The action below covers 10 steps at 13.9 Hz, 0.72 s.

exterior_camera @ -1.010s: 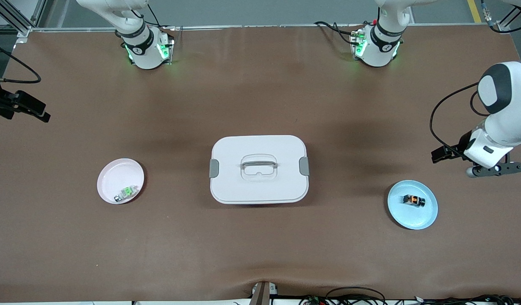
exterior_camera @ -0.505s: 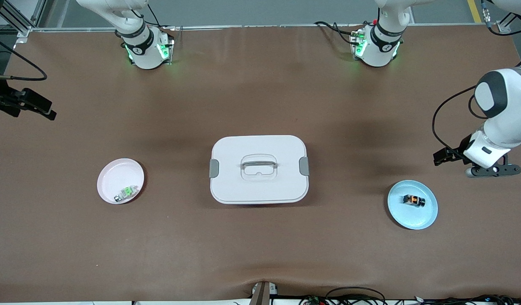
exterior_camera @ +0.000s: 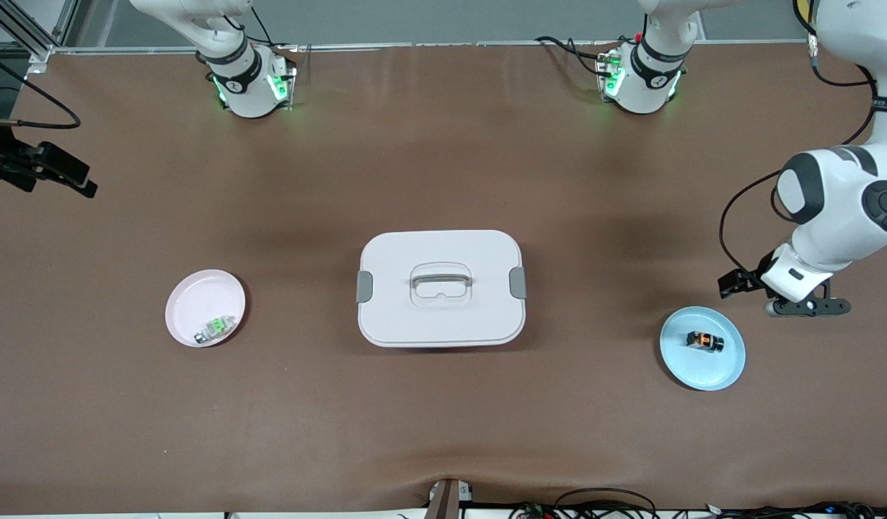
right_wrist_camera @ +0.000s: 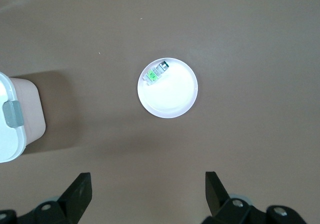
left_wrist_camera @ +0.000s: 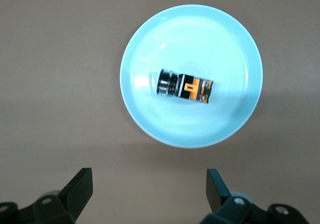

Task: Transfer orange switch to right arm and place
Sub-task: 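Lower the open left gripper over the orange switch on the plate, then close the left gripper on the orange switch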

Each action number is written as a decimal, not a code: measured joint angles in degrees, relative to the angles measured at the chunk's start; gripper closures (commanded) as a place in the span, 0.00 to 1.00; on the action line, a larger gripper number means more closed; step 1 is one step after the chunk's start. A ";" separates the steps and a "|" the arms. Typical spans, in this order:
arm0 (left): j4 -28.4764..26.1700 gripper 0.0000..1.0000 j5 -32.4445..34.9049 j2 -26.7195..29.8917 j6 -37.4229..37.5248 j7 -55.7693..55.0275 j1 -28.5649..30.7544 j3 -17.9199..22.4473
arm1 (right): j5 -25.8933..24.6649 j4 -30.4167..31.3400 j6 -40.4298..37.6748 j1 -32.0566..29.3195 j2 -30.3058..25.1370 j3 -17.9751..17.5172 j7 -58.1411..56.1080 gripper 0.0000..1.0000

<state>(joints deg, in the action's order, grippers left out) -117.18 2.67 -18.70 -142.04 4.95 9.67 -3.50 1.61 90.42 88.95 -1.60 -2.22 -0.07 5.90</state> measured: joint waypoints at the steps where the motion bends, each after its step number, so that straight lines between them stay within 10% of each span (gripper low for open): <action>1: 0.10 0.00 0.00 -1.17 -1.42 0.00 -0.02 -0.10 | 0.00 0.00 0.00 -0.01 0.00 0.08 0.00 0.00; 10: 9.44 0.00 0.00 -12.20 -3.08 4.61 -0.69 -0.47 | 0.03 -0.01 0.00 -0.03 -0.02 0.21 0.00 0.00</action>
<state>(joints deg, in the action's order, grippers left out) -107.74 2.67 -30.90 -145.12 9.55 8.98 -3.97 1.64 90.41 88.95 -1.62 -2.24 0.14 5.90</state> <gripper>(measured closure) 0.000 0.000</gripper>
